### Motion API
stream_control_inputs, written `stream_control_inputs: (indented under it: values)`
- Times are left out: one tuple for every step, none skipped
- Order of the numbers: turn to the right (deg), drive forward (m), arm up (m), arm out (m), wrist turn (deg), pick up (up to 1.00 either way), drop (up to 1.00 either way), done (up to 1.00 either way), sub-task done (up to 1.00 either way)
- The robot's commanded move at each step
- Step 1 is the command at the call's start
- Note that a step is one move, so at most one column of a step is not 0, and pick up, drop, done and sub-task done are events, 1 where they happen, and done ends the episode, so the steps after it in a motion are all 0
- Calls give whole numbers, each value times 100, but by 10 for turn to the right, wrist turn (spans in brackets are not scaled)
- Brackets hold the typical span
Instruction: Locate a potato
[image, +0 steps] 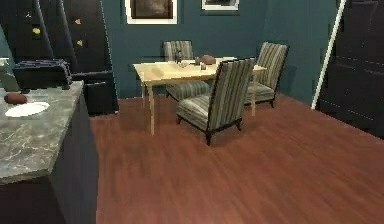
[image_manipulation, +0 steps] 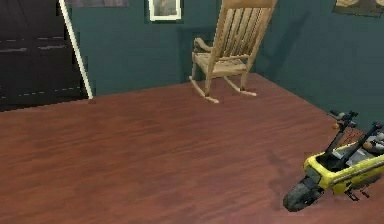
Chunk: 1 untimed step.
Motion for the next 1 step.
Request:
stream_control_inputs:
  values:
    - [0,65,0,0,0,0,0,0,0]
